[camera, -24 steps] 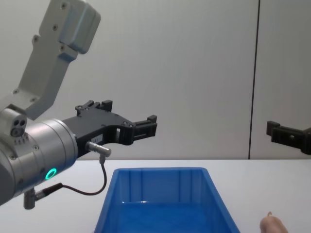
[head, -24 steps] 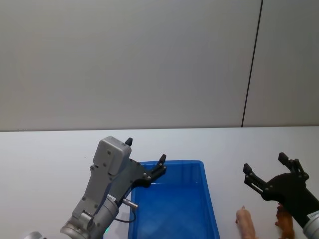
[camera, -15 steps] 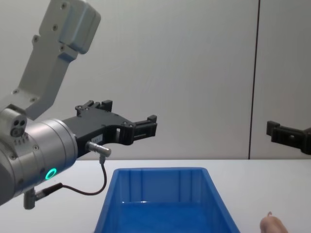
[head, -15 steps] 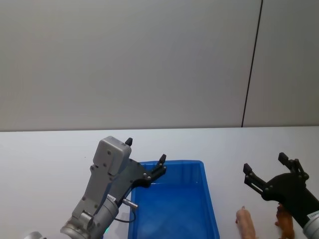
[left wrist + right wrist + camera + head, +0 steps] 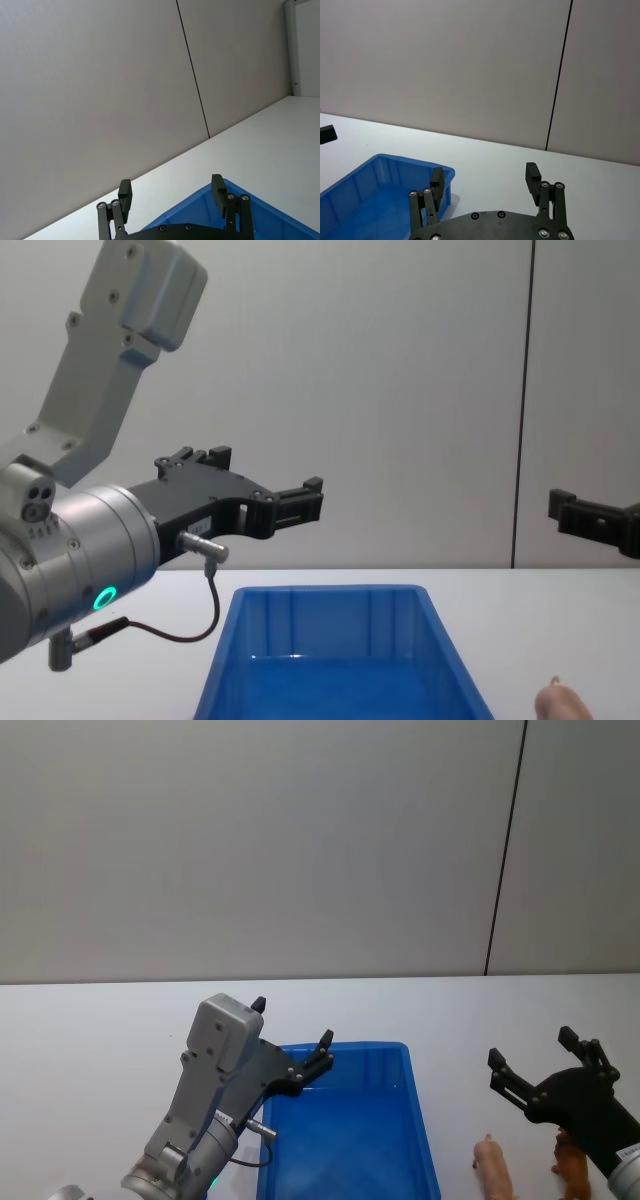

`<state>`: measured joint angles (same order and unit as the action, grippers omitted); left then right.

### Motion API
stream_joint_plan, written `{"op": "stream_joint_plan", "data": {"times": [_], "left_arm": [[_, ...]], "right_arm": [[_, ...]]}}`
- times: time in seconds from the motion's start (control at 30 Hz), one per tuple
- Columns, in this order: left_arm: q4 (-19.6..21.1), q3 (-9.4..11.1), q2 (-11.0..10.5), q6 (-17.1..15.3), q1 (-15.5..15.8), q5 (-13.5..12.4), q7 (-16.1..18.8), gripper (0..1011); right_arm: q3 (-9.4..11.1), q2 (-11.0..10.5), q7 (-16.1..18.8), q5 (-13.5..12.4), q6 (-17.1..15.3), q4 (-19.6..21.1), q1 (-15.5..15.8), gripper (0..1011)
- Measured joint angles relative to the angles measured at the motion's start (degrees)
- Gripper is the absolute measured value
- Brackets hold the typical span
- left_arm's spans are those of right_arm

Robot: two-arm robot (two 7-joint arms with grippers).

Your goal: Pick up the two dolls from the table and place them into the box.

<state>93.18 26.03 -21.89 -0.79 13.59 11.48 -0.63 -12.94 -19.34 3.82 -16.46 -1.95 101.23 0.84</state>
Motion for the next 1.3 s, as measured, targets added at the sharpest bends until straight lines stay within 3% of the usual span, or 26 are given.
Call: {"op": "stream_joint_plan", "data": {"times": [0.87,1.3], "left_arm": [[0.0,0.0,0.0,0.0,0.0,0.0,0.0,1001],[0.0,0.0,0.0,0.0,0.0,0.0,0.0,1001]], "right_arm": [[0.0,0.0,-0.1,0.0,-0.1,0.0,0.0,1001],[0.0,0.2,-3.7,0.7,-4.7,0.5,1.2,1001]]}}
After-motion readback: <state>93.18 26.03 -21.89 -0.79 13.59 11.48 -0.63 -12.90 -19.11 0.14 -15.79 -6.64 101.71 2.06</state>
